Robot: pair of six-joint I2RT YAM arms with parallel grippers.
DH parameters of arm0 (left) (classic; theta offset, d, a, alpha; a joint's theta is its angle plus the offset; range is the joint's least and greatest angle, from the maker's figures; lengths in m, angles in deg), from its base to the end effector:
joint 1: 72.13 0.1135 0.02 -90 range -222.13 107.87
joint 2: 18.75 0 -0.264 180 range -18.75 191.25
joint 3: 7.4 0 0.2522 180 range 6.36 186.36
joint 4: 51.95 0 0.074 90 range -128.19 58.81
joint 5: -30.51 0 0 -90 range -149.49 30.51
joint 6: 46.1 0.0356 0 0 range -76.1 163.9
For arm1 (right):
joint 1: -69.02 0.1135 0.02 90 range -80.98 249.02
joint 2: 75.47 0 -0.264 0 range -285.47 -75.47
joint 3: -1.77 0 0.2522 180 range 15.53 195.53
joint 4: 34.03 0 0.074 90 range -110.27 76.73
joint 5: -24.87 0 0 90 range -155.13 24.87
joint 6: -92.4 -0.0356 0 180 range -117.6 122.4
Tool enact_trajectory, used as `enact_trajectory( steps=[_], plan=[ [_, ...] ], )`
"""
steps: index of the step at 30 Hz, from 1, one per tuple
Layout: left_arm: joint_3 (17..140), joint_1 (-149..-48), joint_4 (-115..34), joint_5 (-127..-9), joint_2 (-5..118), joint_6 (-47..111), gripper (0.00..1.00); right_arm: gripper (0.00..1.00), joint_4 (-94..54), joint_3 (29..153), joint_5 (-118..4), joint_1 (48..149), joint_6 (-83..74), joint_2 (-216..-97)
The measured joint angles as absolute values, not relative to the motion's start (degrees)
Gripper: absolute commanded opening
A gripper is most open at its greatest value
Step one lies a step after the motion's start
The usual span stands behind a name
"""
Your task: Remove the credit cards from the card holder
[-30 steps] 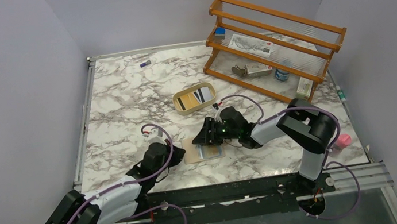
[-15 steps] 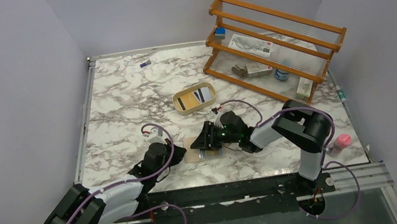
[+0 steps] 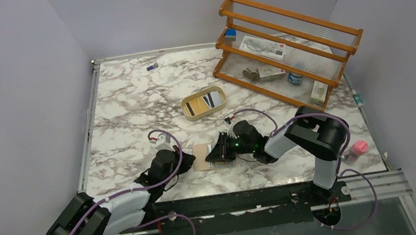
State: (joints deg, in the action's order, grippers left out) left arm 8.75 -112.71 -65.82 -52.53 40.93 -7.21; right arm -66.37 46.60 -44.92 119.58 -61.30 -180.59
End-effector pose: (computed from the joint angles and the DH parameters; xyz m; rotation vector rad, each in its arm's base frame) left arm 0.1278 -0.1038 0.1136 -0.2788 2.1798 -0.8229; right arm 0.1866 0.2462 0.0990 0.0192 2.4388 1.4596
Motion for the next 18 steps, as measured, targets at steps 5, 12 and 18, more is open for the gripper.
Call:
enact_trajectory(
  steps=[5, 12, 18],
  plan=[
    [8.75, -112.71, -65.82, -52.53, 40.93, -7.24, 0.00, 0.21, -67.51, 46.31, -45.03, 119.58, -61.26, -180.59],
    [8.75, -112.71, -65.76, -52.53, 40.82, -7.24, 0.00, 0.21, -68.89, 46.22, -45.44, 119.58, -61.24, -180.83],
    [8.73, -112.71, -65.71, -52.53, 40.78, -7.24, 0.00, 0.21, -70.79, 46.18, -46.25, 119.58, -61.65, -181.05]
  ],
)
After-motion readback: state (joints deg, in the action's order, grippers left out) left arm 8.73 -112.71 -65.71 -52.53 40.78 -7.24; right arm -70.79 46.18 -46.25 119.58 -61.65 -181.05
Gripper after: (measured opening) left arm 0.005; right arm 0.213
